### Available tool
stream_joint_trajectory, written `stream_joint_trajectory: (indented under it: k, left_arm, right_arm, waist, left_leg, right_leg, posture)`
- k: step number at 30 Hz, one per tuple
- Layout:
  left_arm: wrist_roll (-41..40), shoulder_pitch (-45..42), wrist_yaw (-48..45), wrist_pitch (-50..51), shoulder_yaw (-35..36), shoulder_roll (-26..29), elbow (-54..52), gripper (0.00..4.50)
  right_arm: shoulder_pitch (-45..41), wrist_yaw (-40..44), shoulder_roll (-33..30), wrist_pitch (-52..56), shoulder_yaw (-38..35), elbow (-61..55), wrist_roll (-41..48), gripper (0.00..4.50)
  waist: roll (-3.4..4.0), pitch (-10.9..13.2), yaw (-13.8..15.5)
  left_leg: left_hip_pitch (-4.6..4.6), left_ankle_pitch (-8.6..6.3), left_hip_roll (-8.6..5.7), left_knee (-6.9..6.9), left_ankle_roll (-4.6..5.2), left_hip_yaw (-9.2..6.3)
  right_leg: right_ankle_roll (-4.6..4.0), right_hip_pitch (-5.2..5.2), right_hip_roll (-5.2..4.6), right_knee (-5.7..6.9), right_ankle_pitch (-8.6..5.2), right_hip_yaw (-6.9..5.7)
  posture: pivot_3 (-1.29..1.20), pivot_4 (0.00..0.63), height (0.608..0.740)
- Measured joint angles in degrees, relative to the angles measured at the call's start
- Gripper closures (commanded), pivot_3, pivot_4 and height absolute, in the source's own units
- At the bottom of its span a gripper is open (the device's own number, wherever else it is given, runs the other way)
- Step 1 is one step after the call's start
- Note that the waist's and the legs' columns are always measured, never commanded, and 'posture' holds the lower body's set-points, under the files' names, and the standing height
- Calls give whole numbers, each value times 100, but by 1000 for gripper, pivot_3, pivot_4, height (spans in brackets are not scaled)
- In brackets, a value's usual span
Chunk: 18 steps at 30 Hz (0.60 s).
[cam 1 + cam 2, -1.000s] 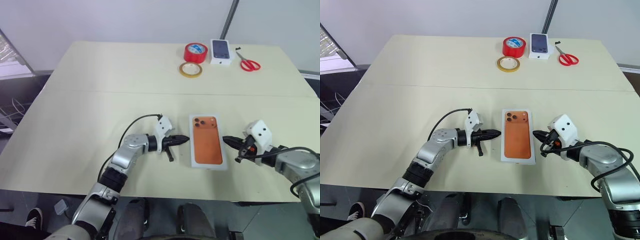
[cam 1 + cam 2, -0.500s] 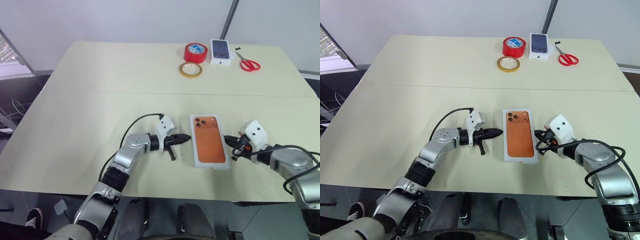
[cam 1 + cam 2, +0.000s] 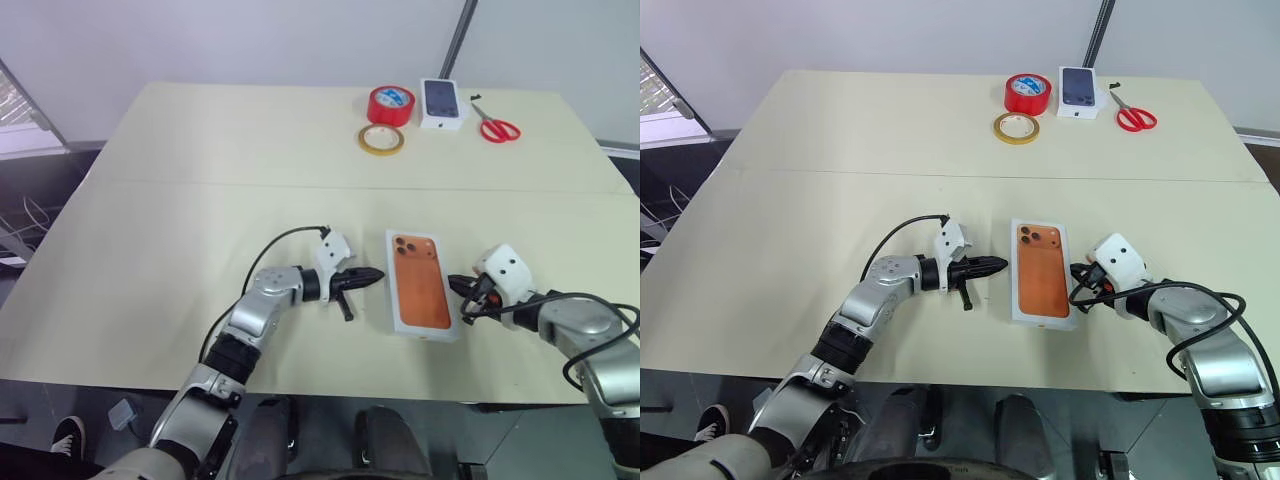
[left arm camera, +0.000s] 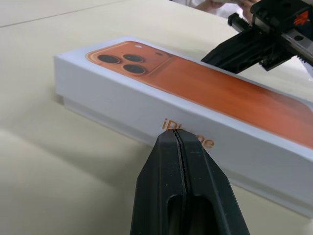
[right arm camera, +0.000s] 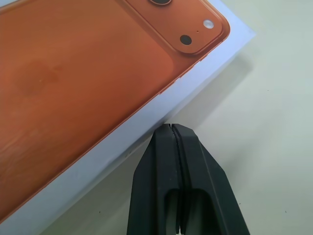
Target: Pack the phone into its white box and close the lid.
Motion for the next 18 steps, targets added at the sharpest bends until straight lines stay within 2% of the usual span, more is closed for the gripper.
stream_joint_trajectory:
  k: [4,8,12,14,18]
  left_arm:
    - [-271,-112,72,172,397,-42,-2,4500]
    - [-499,-986,380,267,710,-522,-50,4500]
    - [-206,-1292,427,-117,368,-802,303,4500]
    - [-39,-1353,422,80,144,-894,843,4500]
    - [460,-1571,360,423,-347,-694,1435,4500]
  right_arm:
    - [-290,4,80,-6,-299,212,230,4476]
    - [-510,163,197,132,-696,126,837,4476]
    - [-336,423,277,257,-617,-73,1143,4476]
    - [-63,607,134,248,-390,-297,1101,4476]
    - [294,665,-4,23,43,-574,722,4476]
  waist:
    - [-2,2,12]
    - [-3,1,81]
    - [2,-2,100]
    - [2,-2,115]
    - [-11,-11,95]
  left_leg:
    - [-1,0,0,6,0,-1]
    - [-15,-6,0,31,10,-10]
    - [-13,-7,0,34,12,-3]
    - [-13,-8,2,37,13,-4]
    - [-9,-8,10,39,14,-4]
  right_leg:
    - [0,0,0,4,0,-4]
    - [2,6,2,2,0,-12]
    - [2,5,7,2,-1,-10]
    - [2,4,12,5,-1,-10]
    - [3,5,21,10,-1,-6]
  posture:
    - [0,150,728]
    - [0,150,728]
    - [0,150,728]
    - [0,150,728]
    - [0,150,728]
